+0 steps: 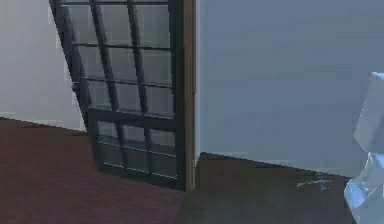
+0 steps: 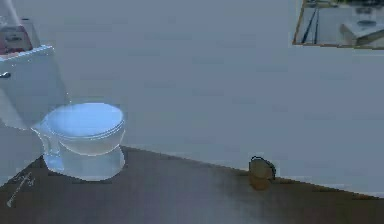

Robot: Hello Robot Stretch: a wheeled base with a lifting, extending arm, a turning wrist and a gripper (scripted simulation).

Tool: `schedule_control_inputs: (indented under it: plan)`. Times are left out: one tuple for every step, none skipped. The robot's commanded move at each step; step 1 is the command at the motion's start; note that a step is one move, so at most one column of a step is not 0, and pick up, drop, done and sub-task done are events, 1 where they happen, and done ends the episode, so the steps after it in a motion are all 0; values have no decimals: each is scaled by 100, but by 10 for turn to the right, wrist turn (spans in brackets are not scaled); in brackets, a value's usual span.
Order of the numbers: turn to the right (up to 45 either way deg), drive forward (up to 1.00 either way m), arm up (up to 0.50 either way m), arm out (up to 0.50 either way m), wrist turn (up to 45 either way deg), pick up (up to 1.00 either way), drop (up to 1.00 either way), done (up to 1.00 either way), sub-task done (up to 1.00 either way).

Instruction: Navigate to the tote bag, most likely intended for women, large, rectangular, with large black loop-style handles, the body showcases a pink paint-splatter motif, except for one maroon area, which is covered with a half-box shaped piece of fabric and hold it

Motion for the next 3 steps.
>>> schedule_control_inputs:
  plan:
    - [-450, 0, 0, 0, 0, 0, 0, 0, 0]
    - [-120, 0, 0, 0, 0, 0, 0, 0, 0]
    - [0, 100, 0, 0, 0, 0, 0, 0, 0]
